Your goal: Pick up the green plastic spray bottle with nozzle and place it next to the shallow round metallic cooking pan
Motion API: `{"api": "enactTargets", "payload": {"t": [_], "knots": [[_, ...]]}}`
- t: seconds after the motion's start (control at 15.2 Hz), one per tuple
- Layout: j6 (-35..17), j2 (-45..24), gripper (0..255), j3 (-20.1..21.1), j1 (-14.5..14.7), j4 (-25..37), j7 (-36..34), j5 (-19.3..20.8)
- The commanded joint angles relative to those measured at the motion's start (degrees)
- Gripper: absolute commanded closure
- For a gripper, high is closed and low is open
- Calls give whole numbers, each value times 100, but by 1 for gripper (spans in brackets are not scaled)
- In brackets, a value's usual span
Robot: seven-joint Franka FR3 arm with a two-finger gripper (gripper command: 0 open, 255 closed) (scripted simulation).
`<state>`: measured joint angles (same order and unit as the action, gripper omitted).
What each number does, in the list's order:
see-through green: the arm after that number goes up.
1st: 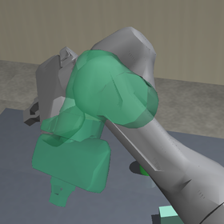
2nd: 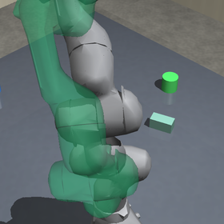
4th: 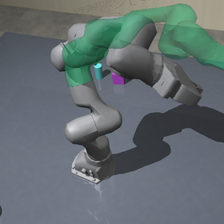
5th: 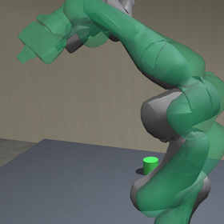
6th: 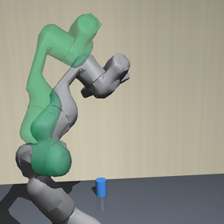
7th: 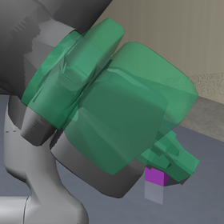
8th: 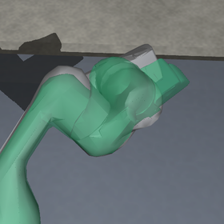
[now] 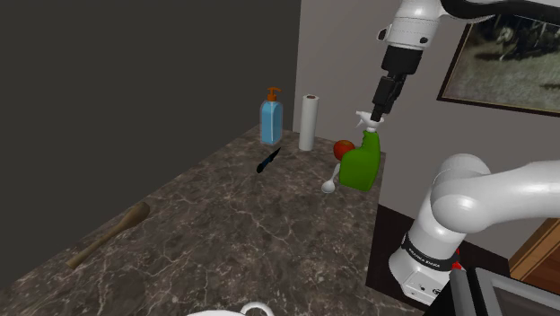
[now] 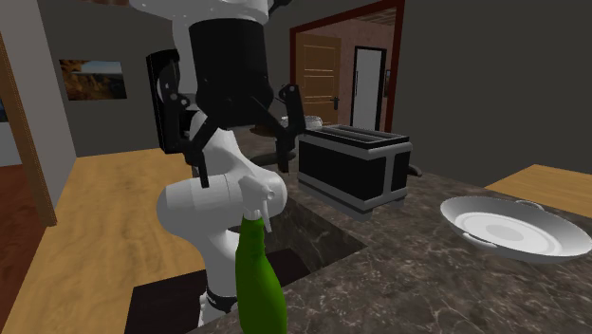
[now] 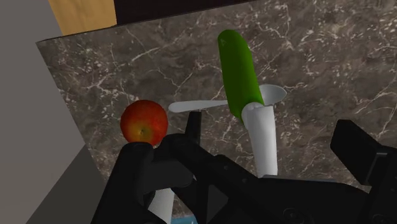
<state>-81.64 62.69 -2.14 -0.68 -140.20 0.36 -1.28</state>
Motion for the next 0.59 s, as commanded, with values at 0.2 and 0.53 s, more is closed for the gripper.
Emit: {"api": "enactTargets", "payload": {"t": [0.2, 0.53], "knots": [[-267, 172, 0, 14, -4, -444, -3, -10], [-267, 171, 0, 14, -4, -444, -3, -10]]}}
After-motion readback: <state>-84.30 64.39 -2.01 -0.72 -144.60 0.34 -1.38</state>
